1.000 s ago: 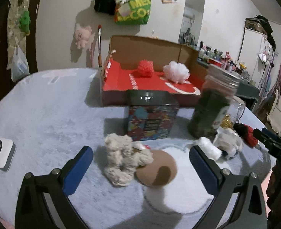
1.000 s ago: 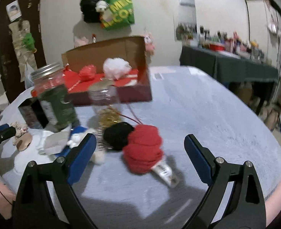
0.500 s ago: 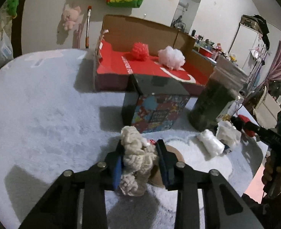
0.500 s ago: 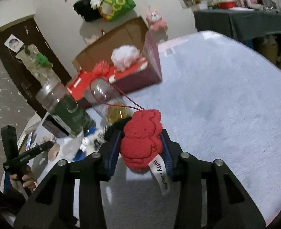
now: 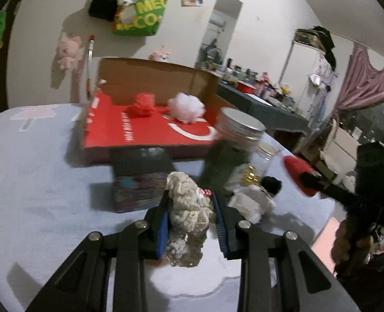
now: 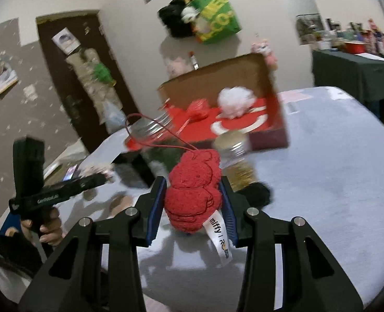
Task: Organize soft objects
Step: 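Carry both held toys into the red box and open both tools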
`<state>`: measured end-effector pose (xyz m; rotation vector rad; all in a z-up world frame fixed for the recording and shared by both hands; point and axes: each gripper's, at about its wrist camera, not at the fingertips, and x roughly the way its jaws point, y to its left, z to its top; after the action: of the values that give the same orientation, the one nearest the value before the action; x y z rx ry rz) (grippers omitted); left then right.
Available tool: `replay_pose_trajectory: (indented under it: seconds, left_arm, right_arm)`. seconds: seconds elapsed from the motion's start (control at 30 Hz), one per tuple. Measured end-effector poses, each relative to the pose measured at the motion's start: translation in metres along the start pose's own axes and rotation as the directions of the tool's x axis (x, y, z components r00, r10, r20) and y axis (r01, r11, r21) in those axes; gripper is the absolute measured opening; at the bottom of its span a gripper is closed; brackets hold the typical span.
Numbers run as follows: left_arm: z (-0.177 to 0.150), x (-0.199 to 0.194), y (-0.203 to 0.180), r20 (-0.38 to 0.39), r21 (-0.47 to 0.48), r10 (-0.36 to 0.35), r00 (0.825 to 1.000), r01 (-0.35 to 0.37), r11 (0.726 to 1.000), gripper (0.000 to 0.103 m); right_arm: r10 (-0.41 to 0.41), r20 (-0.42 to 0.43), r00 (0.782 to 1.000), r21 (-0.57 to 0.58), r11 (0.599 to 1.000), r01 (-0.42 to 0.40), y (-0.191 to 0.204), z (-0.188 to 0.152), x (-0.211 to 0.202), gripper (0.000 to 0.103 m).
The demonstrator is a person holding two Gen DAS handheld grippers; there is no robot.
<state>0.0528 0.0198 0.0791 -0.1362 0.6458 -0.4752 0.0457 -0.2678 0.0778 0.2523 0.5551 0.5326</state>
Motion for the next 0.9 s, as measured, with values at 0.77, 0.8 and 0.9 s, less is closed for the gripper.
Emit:
replay_pose_trajectory:
  seconds: [0.77, 0.8, 0.9]
  left_arm:
    - [-0.003, 0.023, 0.007, -0.075, -0.065, -0.057, 0.996, 0.052, 0.997, 0.032]
    - [-0.003, 0.02, 0.012, -0.077, -0.07, -0.047, 0.996, 0.041, 0.997, 0.032]
    - [-0.002, 0.012, 0.026, -0.08, -0.087, -0.026, 0.996, 0.019, 0.996, 0.032]
  right_arm:
    - [0.037, -0.082, 0.996, 0.055, 0.998, -0.032, -0.011, -0.005, 0.031, 0.039]
    - [0.035, -0.084, 0.996, 0.064, 0.997, -0.029, -0.015, -0.005, 0.029, 0.039]
    - [0.034, -0.09, 0.995, 0.096, 0.995, -0.026, -0.026, -0.005, 0.022, 0.039]
